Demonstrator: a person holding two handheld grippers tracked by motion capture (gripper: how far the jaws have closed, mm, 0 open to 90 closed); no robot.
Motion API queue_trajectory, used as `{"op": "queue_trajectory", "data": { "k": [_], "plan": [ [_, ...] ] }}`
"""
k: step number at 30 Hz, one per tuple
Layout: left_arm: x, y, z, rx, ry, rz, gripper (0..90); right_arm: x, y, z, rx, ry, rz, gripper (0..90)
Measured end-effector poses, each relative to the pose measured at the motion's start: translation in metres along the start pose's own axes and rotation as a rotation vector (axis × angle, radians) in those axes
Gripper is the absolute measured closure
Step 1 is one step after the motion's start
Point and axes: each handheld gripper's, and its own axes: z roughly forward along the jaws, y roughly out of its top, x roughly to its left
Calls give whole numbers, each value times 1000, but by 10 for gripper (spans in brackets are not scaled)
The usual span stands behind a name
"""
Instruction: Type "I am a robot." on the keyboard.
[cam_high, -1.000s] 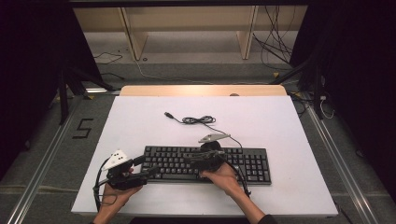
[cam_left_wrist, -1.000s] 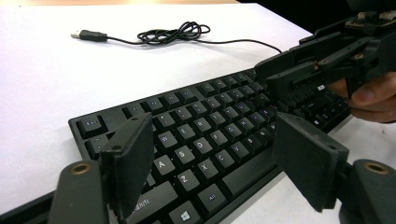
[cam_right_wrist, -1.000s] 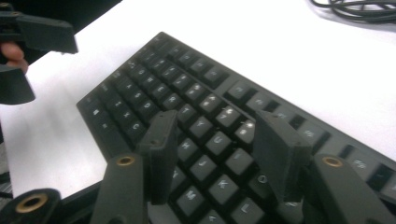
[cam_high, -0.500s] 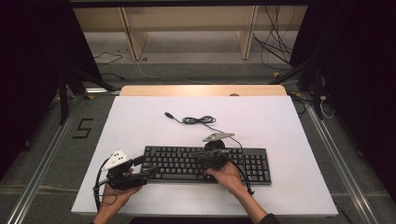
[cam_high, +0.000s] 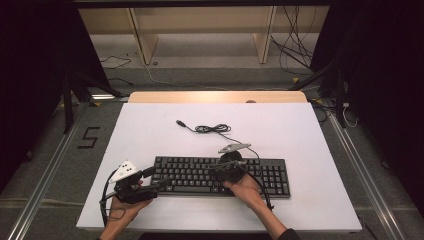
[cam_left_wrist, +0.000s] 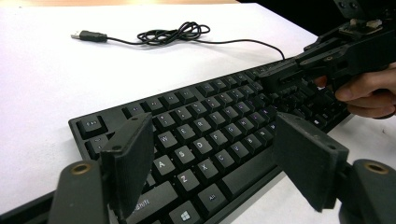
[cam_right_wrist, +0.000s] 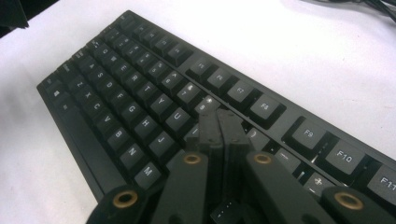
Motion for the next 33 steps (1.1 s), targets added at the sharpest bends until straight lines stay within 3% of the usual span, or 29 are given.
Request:
{"op": "queue_trajectory", "data": {
  "k": [19,24,33],
  "plan": [
    [0,0,0,1,2,3,291,-1,-3,5,25,-11,-5,900],
    [0,0,0,2,2,4,292,-1,-5,7,30,-23,-28,900],
    [0,0,1,5,1,4,292,-2,-5,6,23,-24,-13,889]
  ]
}}
